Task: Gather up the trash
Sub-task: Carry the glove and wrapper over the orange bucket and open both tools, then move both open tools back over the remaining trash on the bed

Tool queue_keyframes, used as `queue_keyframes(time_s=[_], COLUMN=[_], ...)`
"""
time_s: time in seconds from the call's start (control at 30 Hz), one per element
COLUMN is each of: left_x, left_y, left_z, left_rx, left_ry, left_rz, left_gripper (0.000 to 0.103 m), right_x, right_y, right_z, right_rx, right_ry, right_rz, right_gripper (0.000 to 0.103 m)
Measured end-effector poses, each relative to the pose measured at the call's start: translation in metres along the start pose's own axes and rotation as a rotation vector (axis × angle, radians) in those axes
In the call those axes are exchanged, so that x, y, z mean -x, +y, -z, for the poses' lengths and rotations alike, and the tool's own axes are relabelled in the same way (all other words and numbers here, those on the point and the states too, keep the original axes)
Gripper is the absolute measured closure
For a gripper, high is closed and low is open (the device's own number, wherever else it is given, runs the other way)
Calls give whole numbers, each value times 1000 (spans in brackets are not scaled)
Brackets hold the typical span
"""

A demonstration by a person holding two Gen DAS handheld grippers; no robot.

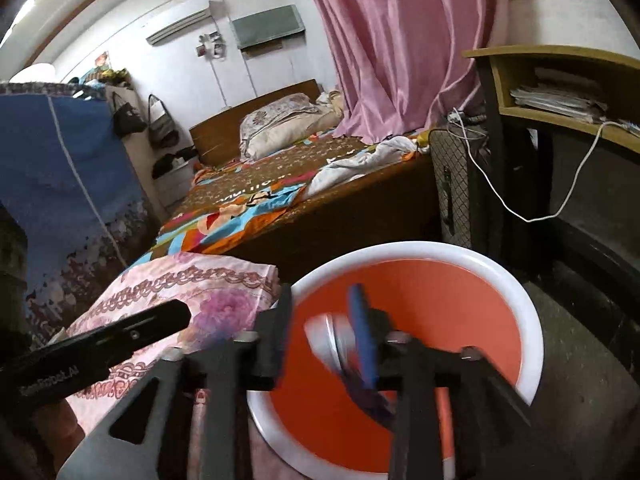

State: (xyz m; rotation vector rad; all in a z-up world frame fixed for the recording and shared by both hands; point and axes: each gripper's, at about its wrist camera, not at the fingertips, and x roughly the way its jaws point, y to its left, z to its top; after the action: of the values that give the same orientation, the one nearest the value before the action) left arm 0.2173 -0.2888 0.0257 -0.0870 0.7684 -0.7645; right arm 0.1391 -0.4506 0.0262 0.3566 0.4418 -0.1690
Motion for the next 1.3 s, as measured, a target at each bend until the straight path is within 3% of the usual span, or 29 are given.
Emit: queue_keyframes(time_s=[0.37, 0.47, 0.5, 0.77, 0.8, 0.87, 1.3], left_x=[21, 35, 43, 108, 116, 133, 208], left_y=[19, 28, 32, 64, 69, 77, 123], left_z=[4, 5, 6, 14, 17, 22, 60], left_rx=[31, 45, 50, 85, 92, 97, 43], left_ry=[-73, -110, -134, -360, -394, -452, -601], left_rz=[-64, -96, -116, -243, -262, -297, -553], left_gripper=[73, 65, 61, 13, 12, 11, 11], right_x=[10, 16, 18, 30, 30, 33, 54], right_y=[9, 21, 25, 72, 80, 89, 160], right_z=[-7, -9, -10, -11, -10, -7, 16], right_rx=[11, 37, 45, 161, 177, 192, 314], right_ry=[-72, -113, -130, -233, -246, -270, -439], right_rz=[-11, -22, -31, -79, -83, -96, -246], right_gripper=[53, 34, 27, 11, 1, 0, 0])
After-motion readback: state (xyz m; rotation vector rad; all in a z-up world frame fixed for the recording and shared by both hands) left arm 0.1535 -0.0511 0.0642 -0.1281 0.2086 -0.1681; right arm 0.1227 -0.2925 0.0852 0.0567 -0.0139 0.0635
